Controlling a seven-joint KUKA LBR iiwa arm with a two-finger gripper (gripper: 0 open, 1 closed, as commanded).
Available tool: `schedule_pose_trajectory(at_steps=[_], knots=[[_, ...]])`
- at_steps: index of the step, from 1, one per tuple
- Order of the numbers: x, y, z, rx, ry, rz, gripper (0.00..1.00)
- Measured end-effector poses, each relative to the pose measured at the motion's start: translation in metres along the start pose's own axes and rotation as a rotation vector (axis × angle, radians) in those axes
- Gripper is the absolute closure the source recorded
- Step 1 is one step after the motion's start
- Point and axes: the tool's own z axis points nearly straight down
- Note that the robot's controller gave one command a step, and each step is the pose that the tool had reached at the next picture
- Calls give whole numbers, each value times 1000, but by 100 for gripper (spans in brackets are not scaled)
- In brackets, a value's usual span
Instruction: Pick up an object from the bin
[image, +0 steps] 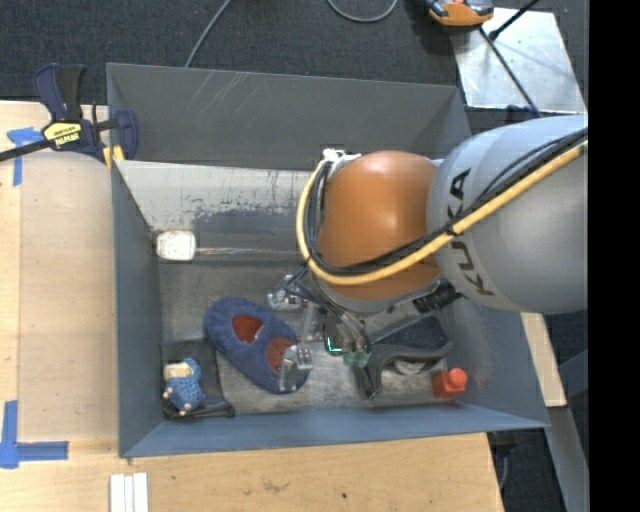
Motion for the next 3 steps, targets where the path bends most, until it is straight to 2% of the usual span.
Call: schedule_pose_trajectory(at_steps=[1,2,3], knots=[[-83,24,113,-2,-8,-27,0],[-93,25,95,-1,-12,-336,0],[-91,27,95,0,-13,-541,0]])
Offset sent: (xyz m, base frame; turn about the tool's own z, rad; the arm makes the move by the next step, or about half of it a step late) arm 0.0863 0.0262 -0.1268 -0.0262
